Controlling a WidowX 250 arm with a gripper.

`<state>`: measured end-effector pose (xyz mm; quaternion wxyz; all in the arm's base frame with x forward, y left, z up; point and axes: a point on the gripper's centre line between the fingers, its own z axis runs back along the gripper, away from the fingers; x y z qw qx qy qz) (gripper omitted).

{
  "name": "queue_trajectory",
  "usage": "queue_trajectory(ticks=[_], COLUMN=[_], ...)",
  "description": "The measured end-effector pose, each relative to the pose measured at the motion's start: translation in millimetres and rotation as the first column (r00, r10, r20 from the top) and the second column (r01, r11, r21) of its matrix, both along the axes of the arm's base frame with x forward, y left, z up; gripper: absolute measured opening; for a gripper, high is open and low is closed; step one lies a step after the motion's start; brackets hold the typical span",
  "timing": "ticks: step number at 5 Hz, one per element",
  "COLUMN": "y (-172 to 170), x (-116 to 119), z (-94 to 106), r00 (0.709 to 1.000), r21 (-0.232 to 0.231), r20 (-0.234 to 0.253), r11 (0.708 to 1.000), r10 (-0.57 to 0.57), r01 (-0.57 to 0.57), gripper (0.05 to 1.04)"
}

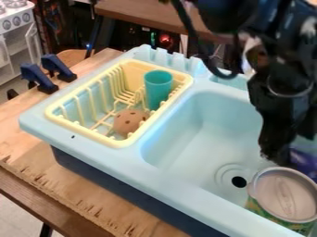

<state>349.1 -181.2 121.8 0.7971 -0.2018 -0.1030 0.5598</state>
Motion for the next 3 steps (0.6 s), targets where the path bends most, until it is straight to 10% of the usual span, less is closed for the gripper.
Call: queue_trajectory(ticks=[3], y=[8.2], x=[-17.7], z=[37.1], r00=[0.995], r21=[0.033], r20=[-0.097], r11=[0.999], r10=[-0.026], r01=[0.029], gripper=[0.99])
